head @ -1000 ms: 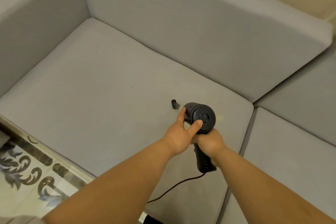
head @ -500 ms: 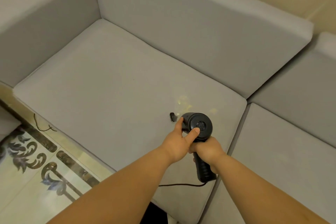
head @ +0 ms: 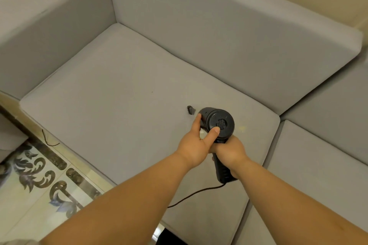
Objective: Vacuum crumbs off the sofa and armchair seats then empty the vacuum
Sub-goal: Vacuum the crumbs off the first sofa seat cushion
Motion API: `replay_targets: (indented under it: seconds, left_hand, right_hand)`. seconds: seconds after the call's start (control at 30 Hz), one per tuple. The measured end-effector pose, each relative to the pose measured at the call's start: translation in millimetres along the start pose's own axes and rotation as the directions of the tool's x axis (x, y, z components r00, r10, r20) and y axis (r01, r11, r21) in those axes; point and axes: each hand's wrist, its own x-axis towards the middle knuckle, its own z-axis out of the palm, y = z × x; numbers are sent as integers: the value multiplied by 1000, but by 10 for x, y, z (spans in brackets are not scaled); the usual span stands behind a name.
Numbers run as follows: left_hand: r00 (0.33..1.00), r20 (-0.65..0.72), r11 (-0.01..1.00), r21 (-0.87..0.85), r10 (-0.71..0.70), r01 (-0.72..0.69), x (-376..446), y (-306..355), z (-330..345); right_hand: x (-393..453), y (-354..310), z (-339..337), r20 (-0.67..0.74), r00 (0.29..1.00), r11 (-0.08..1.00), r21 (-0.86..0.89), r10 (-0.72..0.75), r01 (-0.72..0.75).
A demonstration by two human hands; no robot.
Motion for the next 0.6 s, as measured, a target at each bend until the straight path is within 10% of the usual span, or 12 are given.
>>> replay_targets:
  seconds: [0.6]
  left_hand:
    - [996,58,995,82,-61,56,79,-202,-152]
  right_hand:
    - [109,159,189,30,988,989,-16,149,-148]
